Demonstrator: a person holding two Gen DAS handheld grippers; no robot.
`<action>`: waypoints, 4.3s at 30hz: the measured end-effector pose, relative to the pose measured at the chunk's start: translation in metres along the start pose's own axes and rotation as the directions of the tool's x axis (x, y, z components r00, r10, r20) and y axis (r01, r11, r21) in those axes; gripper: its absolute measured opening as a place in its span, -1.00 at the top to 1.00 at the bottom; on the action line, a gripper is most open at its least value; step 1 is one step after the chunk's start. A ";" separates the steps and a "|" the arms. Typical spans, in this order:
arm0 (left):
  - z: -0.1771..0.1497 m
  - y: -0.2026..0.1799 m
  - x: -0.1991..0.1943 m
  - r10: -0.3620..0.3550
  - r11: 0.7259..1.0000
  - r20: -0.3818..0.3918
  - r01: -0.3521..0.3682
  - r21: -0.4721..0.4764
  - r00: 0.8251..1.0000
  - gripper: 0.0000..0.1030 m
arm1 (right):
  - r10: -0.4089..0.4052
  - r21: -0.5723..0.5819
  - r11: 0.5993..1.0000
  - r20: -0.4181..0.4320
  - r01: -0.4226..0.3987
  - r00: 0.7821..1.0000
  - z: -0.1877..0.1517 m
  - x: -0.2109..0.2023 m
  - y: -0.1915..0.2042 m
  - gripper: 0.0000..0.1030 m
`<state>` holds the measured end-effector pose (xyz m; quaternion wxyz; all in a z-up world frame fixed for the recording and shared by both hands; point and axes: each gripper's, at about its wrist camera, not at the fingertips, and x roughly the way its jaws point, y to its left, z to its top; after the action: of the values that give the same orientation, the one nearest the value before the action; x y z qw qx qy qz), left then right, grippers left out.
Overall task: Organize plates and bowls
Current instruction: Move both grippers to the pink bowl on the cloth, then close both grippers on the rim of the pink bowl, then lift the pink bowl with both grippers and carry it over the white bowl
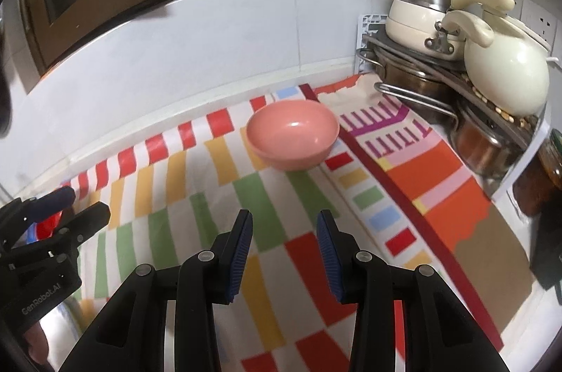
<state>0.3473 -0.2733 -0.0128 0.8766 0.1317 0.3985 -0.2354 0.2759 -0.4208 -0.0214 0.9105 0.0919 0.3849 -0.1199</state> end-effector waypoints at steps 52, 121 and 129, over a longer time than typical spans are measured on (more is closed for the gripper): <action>0.096 -0.073 0.223 -0.044 0.989 -0.203 0.072 0.131 0.978 0.39 | -0.001 0.058 0.998 -0.156 0.011 0.988 0.074 0.177 -0.057 0.46; -0.002 -0.007 -0.019 -0.101 0.995 -0.069 0.099 -0.026 0.993 0.79 | 0.005 -0.013 1.000 -0.041 -0.005 0.999 0.004 -0.030 0.039 0.73; -0.032 0.003 -0.046 -0.107 0.994 -0.073 0.106 -0.025 0.992 0.79 | 0.002 -0.010 1.000 -0.050 -0.002 0.999 -0.024 -0.054 0.062 0.73</action>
<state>0.3023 -0.2429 0.0011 0.8487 0.1098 0.4396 -0.2727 0.2410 -0.3474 0.0055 0.9012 0.0906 0.4080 -0.1147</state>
